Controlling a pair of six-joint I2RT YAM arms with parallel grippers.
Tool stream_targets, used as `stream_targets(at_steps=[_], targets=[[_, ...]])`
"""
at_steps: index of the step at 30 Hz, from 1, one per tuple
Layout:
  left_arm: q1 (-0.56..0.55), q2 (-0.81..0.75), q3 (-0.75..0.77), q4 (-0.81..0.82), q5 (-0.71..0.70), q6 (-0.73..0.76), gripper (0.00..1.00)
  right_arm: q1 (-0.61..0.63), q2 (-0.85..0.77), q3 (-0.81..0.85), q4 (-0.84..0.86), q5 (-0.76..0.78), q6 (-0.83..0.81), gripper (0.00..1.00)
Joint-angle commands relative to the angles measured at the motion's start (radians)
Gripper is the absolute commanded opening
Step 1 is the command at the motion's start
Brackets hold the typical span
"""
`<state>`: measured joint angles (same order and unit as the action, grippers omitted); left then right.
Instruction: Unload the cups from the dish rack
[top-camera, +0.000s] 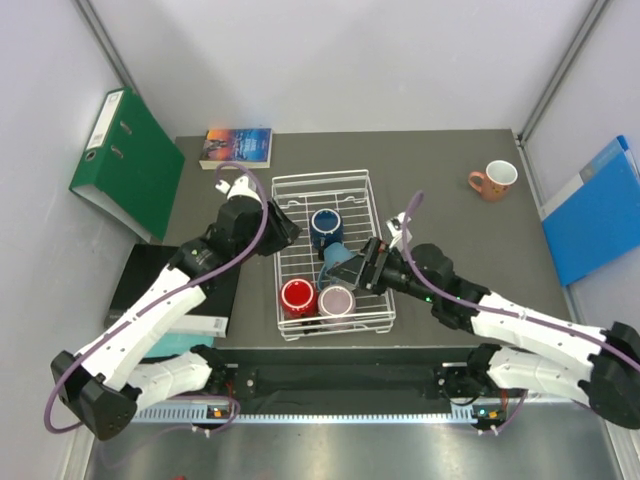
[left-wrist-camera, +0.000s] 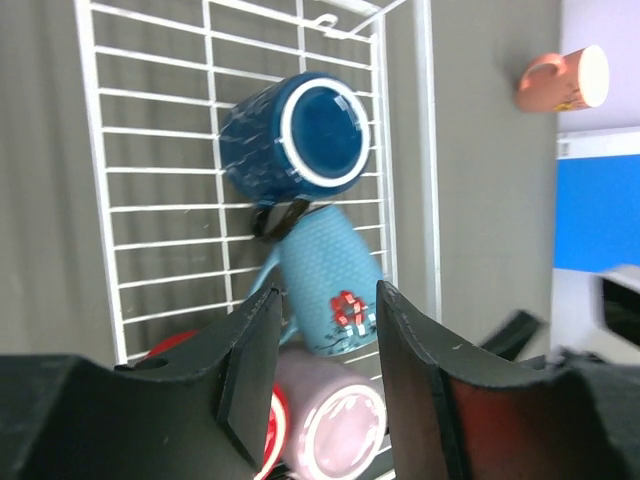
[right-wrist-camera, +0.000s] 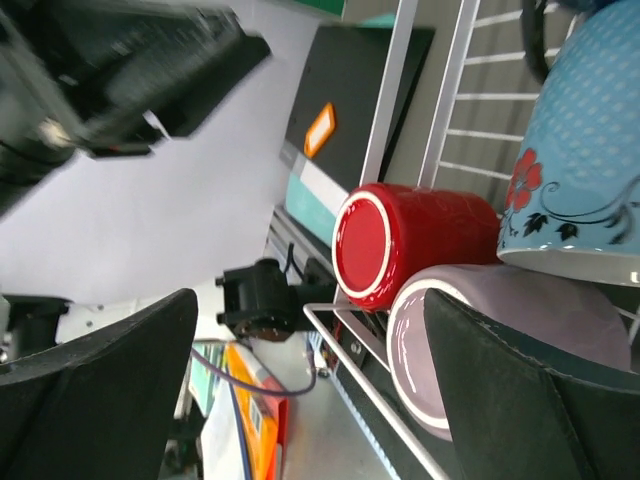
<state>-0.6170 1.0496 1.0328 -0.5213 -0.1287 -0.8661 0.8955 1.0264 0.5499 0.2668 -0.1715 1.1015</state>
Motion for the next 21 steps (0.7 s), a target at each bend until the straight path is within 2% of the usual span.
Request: stream_targets(at_steps=[1,6,13,21], targets=[[-0.003,-0.034,-0.033,-0.019,-0.032,-0.004,0.48,0.014,-0.144,-0.004,-0.106,0.185,0.009,0.95],[-0.003,-0.042,-0.057,-0.019,-0.041,-0.03,0.48,0.013,-0.209,-0.048,-0.173,0.234,0.058,0.94],[-0.003,-0.066,-0.073,-0.026,-0.107,-0.086,0.47,0.079,-0.181,-0.059,-0.178,0.331,0.173,0.94],[-0.004,-0.095,-0.091,-0.045,-0.181,-0.136,0.47,0.089,-0.062,-0.107,0.043,0.382,0.273,0.91]])
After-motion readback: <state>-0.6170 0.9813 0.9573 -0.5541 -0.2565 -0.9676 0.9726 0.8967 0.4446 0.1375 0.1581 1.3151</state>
